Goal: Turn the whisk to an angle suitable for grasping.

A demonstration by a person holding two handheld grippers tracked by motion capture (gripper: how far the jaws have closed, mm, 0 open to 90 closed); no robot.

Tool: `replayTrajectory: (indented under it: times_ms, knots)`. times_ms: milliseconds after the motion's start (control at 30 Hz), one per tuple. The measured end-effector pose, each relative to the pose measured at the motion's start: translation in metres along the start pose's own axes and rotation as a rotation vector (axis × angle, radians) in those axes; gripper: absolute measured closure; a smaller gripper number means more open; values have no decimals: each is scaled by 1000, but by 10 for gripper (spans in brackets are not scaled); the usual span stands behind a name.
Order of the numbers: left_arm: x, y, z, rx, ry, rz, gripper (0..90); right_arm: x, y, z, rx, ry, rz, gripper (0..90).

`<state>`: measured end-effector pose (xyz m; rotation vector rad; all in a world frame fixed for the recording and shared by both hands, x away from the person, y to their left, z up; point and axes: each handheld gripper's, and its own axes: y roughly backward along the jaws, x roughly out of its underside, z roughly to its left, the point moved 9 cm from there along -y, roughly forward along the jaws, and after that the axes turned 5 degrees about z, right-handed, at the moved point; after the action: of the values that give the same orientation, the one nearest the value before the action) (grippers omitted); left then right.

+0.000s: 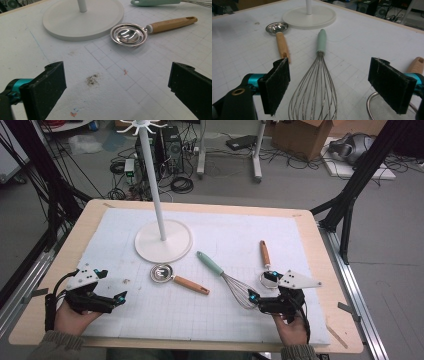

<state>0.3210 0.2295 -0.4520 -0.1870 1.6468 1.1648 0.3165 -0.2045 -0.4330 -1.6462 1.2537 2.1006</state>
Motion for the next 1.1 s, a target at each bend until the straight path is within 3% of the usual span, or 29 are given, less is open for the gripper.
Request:
replayTrajectory:
  times_ms: [367,700,1100]
  knots:
    - [0,3,-1,1,-3,-8,18,-10,-6,4,-29,9,18,167]
    - [1,4,1,-7,3,-8,18,-25,-13,-6,-45,-4,59,168]
    - [-1,5,1,-1,9,-12,18,-66,-15,-18,-49,29,82,170]
